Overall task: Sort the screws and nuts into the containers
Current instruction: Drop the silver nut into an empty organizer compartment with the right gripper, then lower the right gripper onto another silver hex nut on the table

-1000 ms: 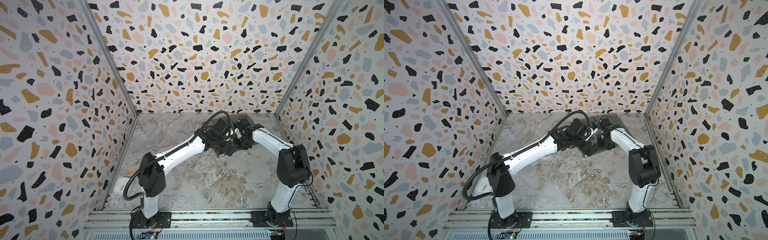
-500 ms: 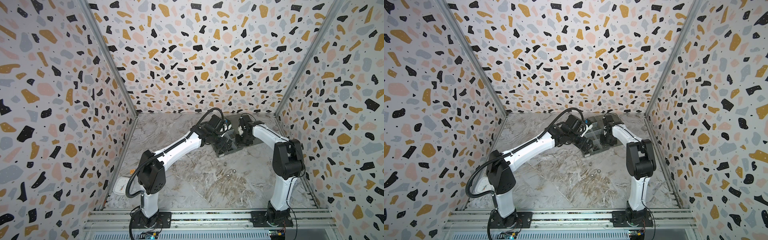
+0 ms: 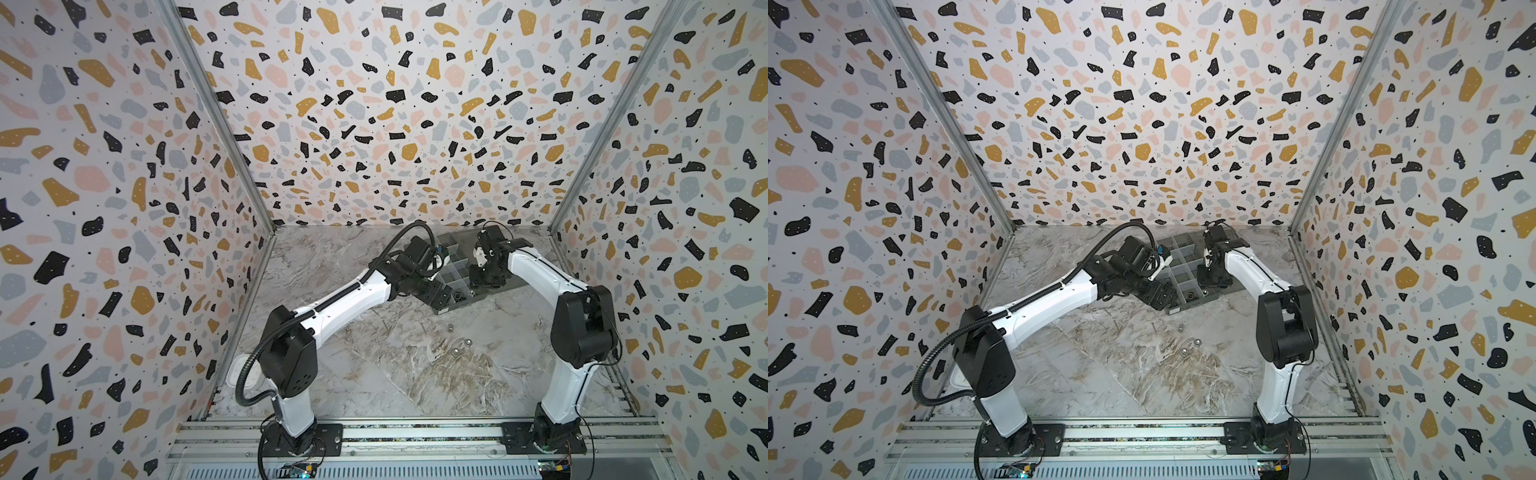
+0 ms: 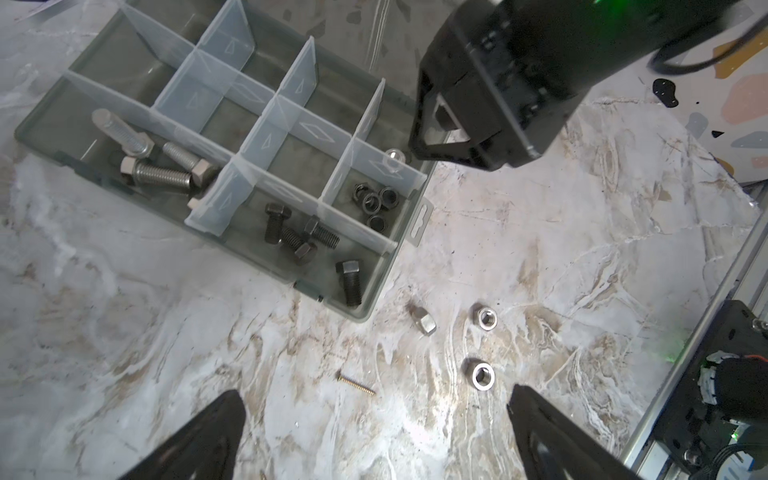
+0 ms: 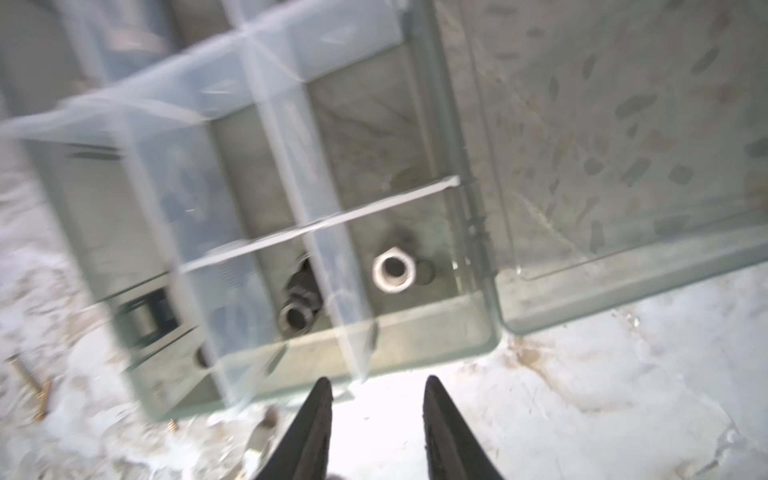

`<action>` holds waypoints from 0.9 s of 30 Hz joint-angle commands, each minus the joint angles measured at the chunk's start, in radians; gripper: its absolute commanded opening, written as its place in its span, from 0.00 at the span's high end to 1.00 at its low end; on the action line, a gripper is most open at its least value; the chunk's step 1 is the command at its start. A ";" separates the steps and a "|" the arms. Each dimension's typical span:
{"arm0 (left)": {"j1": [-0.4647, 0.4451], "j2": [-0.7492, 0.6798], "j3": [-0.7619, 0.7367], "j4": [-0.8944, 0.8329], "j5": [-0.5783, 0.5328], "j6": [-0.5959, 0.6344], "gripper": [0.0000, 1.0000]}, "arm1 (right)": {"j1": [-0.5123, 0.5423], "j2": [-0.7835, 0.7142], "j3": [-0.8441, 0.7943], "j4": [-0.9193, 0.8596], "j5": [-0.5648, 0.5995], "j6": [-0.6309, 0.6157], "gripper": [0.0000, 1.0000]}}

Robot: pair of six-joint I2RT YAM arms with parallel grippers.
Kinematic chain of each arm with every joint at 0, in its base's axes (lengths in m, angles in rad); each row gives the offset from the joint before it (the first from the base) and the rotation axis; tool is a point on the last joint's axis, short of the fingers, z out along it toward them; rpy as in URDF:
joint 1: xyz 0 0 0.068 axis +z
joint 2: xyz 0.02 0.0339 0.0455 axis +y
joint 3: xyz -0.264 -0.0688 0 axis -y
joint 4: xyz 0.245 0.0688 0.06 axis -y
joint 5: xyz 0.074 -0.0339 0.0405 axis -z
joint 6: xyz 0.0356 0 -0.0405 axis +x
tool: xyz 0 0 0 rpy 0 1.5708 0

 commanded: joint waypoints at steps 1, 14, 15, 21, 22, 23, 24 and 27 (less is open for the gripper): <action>0.002 -0.098 -0.093 0.033 0.002 0.000 0.00 | 0.062 -0.103 -0.068 -0.056 0.014 0.042 0.61; 0.002 -0.473 -0.460 0.058 -0.025 -0.076 0.00 | 0.261 -0.203 -0.400 0.049 0.018 0.195 0.61; 0.002 -0.497 -0.476 0.055 -0.029 -0.082 0.00 | 0.266 -0.209 -0.416 0.050 0.026 0.203 0.61; 0.002 -0.589 -0.538 0.039 -0.034 -0.114 0.00 | 0.269 -0.243 -0.506 0.081 0.042 0.229 0.61; 0.002 -0.598 -0.542 0.036 -0.032 -0.118 0.00 | 0.270 -0.243 -0.518 0.087 0.042 0.230 0.61; 0.001 -0.606 -0.544 0.032 -0.030 -0.121 0.00 | 0.270 -0.244 -0.529 0.094 0.041 0.233 0.61; 0.002 -0.612 -0.545 0.029 -0.027 -0.124 0.00 | 0.270 -0.247 -0.541 0.103 0.041 0.235 0.61; 0.002 -0.631 -0.556 0.023 -0.041 -0.133 0.00 | 0.270 -0.245 -0.556 0.119 0.041 0.234 0.61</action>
